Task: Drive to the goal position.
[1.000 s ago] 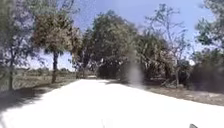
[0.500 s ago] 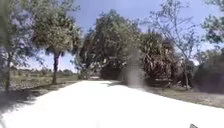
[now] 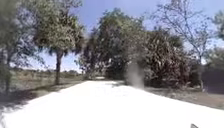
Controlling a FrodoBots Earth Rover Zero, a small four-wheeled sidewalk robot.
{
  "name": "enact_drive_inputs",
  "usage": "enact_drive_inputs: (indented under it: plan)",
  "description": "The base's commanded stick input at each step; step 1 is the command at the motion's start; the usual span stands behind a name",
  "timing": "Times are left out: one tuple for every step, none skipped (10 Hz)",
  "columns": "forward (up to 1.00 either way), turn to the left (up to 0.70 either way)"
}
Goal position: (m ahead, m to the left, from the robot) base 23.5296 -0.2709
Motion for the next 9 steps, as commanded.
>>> enact_drive_inputs:
  plan:
    - [0.7,0.0]
    - [0.7,0.0]
    - [0.7,0.0]
    - [0.7,0.04]
    - [0.7,0.1]
    - [0.7,0.13]
    - [0.7,0.14]
    - [0.7,0.14]
    - [0.7,0.14]
